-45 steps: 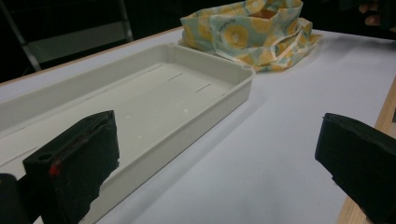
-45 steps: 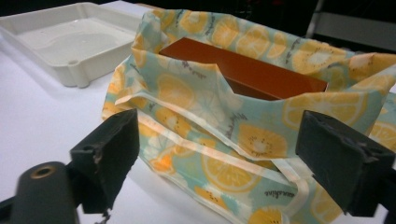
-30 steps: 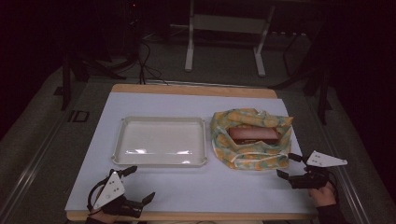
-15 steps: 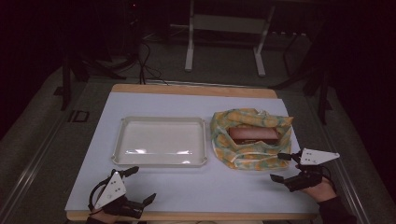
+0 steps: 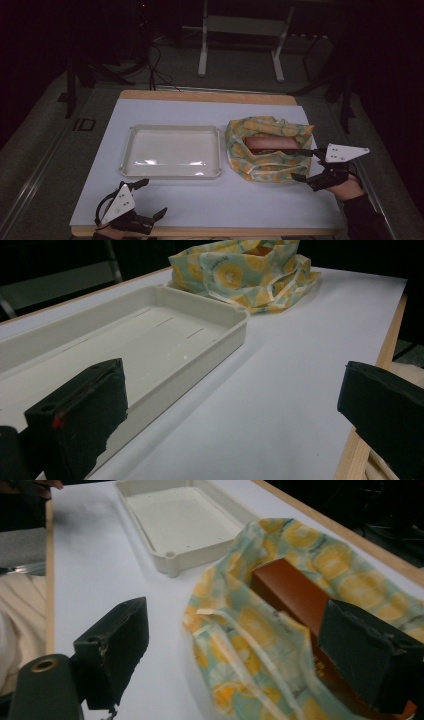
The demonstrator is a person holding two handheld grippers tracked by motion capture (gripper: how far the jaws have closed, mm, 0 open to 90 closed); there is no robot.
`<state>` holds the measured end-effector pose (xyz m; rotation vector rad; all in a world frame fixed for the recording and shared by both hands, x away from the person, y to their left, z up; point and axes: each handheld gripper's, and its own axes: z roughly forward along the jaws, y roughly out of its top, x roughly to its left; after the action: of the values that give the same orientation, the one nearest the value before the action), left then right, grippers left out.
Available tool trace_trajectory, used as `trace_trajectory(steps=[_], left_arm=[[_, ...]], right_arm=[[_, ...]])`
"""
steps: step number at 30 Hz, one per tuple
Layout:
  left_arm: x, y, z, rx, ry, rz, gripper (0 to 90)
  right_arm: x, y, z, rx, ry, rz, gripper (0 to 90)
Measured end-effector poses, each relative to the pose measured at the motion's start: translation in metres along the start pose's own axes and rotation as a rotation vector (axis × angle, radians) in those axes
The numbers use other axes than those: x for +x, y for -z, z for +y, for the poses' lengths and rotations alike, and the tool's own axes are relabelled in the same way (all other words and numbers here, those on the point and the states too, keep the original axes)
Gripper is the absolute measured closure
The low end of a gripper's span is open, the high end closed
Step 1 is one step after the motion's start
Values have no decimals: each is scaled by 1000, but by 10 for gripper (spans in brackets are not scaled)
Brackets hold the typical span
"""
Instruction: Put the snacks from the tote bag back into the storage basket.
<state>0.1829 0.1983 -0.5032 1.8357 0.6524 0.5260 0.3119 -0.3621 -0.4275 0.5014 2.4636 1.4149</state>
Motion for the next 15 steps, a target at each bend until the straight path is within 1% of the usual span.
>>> trace_trajectory(steps=[7,10,11,13,15], left_arm=[[0,0,0,3,-4,1,0],[0,0,0,6,-4,0,0],[0,0,0,6,-5,0,0],[0,0,0,6,-4,-1,0],[0,0,0,6,-5,-2,0]], right_arm=[[-13,2,12,-3,34,-21,142],[-19,3,19,-7,35,-20,142],[-21,3,21,-4,27,-17,142],[-24,3,25,-3,38,-28,149],[-28,4,28,-1,39,-31,149]])
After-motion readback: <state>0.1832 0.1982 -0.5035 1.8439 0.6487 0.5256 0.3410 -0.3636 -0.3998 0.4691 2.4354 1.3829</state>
